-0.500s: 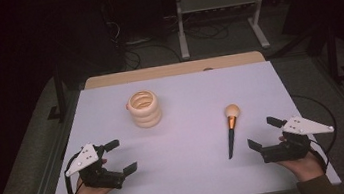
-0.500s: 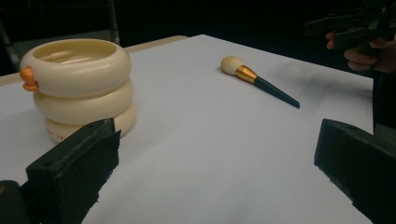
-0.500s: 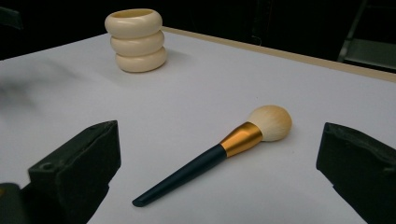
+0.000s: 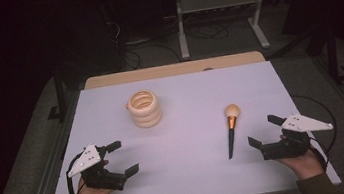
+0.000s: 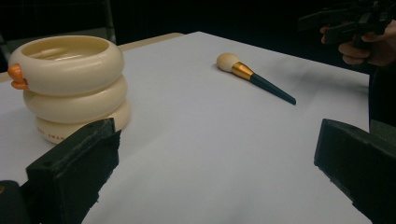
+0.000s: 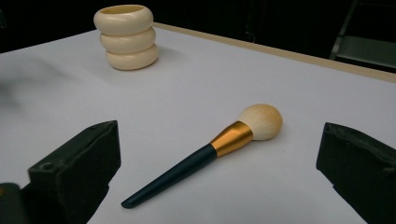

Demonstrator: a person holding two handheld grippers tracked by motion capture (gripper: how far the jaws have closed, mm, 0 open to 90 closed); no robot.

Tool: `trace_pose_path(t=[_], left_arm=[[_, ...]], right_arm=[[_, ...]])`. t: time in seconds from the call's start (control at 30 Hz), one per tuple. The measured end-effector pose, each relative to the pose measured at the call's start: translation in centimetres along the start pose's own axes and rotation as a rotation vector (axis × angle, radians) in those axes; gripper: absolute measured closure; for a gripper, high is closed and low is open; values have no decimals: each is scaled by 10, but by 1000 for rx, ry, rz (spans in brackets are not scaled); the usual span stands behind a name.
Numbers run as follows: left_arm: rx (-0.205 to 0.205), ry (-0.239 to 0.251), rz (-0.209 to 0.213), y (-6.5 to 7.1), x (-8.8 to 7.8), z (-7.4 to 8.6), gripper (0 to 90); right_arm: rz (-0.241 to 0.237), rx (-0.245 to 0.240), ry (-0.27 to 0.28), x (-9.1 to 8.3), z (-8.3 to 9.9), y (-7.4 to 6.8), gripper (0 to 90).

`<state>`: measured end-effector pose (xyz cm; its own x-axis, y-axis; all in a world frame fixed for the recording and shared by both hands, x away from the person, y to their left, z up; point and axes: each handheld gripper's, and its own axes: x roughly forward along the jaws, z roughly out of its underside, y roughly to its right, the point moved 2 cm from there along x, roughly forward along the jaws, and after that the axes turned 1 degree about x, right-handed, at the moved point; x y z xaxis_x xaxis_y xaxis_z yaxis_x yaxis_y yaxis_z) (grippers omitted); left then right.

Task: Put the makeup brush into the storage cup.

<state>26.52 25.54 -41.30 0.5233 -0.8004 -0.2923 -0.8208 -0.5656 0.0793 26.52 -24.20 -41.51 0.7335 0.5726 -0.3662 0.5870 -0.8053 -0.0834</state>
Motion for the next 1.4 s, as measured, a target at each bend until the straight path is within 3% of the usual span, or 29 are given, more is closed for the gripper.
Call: trace_pose_path(t=[0.27, 0.63, 1.4], left_arm=[[2, 3, 2, 0, -1, -1, 0], [4, -3, 12, 4, 2, 0, 0], [-2, 14, -16, 0, -3, -1, 0]], right_arm=[[30, -24, -28, 6, -5, 1, 0], [25, -42, -36, 14, -10, 0, 0], [9, -42, -67, 30, -20, -1, 0]])
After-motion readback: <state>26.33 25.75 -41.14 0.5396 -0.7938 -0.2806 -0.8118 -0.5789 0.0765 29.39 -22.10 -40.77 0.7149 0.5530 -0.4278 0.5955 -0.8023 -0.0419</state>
